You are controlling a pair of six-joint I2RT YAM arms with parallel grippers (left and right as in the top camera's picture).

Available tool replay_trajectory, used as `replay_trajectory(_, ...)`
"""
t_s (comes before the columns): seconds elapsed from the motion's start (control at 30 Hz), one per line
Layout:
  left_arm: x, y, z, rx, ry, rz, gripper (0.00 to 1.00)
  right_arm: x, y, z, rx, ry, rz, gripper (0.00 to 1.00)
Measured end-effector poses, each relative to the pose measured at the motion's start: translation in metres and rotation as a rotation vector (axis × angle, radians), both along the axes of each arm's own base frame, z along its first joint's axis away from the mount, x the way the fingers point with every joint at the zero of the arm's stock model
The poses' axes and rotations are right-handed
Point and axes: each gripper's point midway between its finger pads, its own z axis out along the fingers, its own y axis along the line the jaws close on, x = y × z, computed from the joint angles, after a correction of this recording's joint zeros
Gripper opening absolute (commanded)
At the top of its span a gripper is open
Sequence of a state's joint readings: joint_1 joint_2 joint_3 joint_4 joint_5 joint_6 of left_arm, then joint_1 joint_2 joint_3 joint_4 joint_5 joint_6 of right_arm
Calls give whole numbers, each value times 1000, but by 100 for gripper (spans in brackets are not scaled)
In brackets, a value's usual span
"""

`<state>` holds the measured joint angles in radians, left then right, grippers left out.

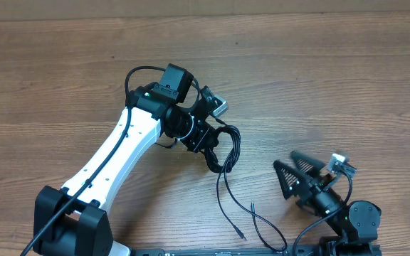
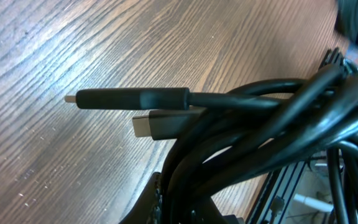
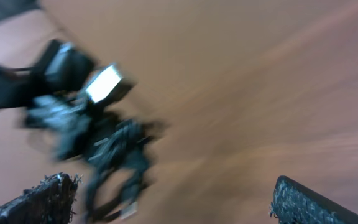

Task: Untangle cables
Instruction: 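Move the right gripper toward the left gripper and grasp the hanging cable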

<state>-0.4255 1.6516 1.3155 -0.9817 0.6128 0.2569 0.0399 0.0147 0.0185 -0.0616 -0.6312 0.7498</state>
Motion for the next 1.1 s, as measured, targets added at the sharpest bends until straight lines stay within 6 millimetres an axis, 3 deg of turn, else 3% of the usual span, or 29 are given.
replay_trajectory(0.2,-6,-6,5,-43,50,9,5,-17,18,2,86,71,145,100)
replay_trajectory(0.43,-8,-8,7,-60,59,4,4,-18,17,1,78,107,132,95)
replay_trajectory(0.6,-9,-7,7,-59,63,6,4,-22,13,7,24,231,99,88)
replay_trajectory(0.73,-6,-8,7,-58,68,29,5,-24,12,14,-4,314,99,88)
replay_trajectory(0.9,1,-10,4,-56,153,174,5,-25,21,35,-2,361,171,88)
replay_trajectory(1.1,2,-13,2,-36,287,357,5,-15,28,22,-38,422,232,88)
